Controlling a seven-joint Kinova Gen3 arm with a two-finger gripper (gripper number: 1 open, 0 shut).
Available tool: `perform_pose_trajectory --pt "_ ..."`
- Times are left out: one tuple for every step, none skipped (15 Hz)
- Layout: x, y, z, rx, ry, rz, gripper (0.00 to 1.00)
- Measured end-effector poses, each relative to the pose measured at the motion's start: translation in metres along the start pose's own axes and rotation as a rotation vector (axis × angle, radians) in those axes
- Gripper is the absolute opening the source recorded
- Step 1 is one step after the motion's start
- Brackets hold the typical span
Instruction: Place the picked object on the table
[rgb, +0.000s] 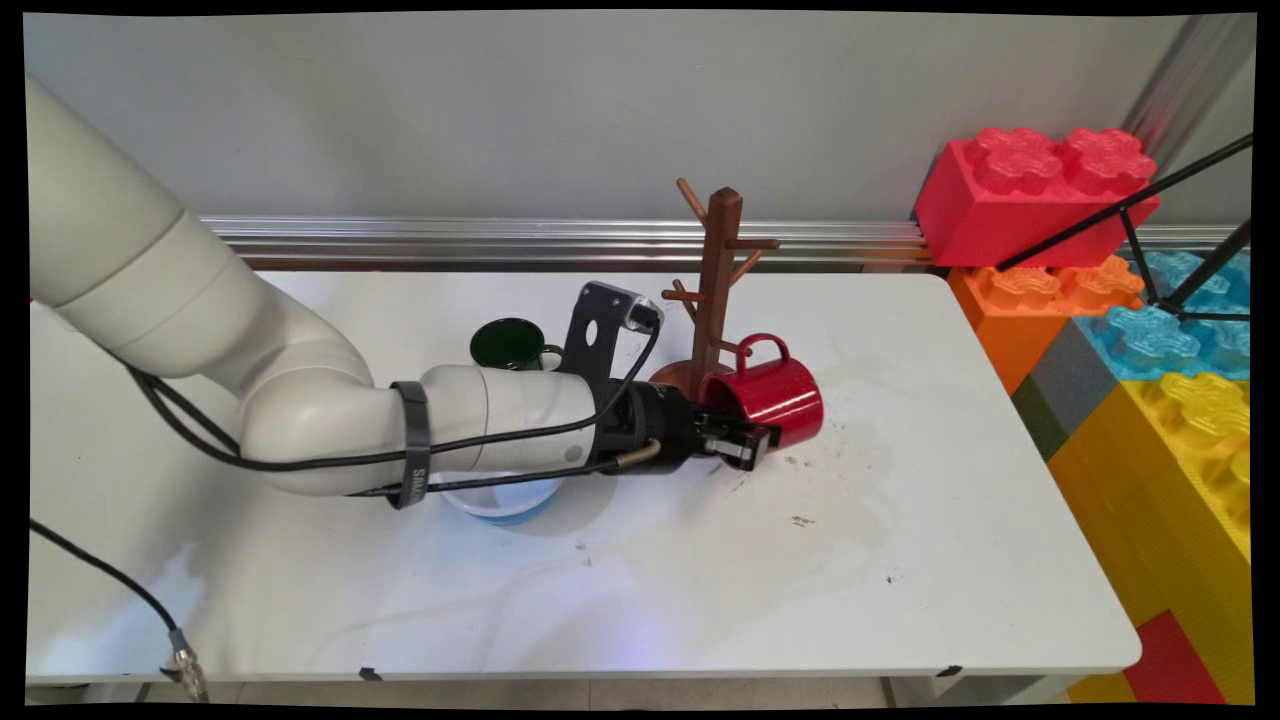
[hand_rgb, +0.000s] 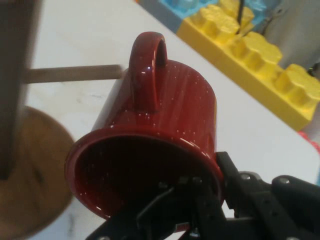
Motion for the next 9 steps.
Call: perform_pose_trajectory --pt "0.001 0.005 -0.002 -0.007 0.000 -0.003 0.00" --pt "0.003 0.010 -0.005 -0.014 -0.001 -0.005 0.00" --pt "0.005 0.015 -0.008 -0.019 -0.003 -0.007 0.00" --pt "0.007 0.019 -0.011 -0.022 -0.007 -0.008 0.00" --pt "0.009 0.022 -0.015 -0.022 -0.013 -0.009 0.00" --pt "0.010 0.023 -0.017 -0.021 -0.017 -0.009 0.00" --pt "0.013 0.025 -0.021 -0.019 -0.025 -0.008 0.00" --pt "0.015 0.027 -0.023 -0.017 -0.031 -0.006 0.00" --pt "0.018 0.029 -0.027 -0.016 -0.040 -0.003 0.00"
